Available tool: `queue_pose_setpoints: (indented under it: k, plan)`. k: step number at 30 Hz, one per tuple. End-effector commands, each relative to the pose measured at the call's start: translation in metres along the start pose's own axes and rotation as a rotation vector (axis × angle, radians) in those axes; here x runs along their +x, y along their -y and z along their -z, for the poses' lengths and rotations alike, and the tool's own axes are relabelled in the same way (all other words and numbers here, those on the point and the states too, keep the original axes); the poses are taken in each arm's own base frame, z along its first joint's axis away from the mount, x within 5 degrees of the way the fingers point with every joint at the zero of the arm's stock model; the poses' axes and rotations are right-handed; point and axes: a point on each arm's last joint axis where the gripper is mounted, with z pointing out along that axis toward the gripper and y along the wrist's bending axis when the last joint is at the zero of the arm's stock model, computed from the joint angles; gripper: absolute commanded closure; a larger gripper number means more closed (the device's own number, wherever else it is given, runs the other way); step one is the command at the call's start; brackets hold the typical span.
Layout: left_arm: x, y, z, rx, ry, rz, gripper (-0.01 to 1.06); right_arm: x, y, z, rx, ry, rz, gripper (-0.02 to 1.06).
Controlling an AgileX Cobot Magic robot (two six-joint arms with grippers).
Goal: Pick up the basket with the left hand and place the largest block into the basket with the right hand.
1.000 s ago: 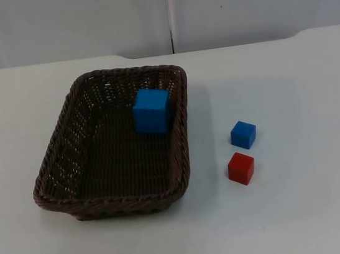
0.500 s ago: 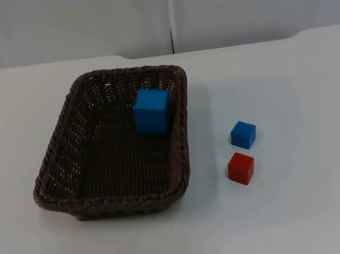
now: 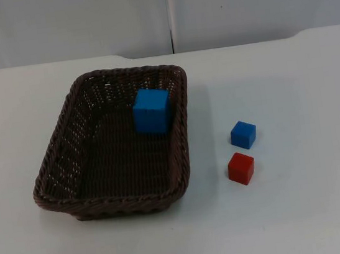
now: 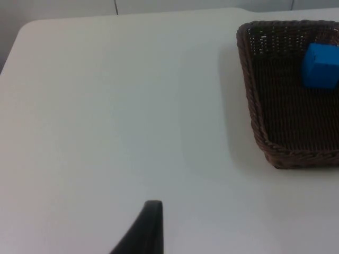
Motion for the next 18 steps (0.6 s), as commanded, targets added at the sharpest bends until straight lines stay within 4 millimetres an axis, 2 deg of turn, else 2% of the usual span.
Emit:
queue_pose_setpoints:
  k: [1,18]
  plan:
    - [0.0003,-0.0005,-0.001,0.002,0.008,0.0,0.0,0.0005,-0.0002,-0.0012,0.001,0.008,-0.001,-0.01]
    - [0.0003,-0.0005,-0.001,0.002,0.008,0.0,0.0,0.0005,-0.0006,-0.0012,-0.003,0.008,-0.003,-0.01]
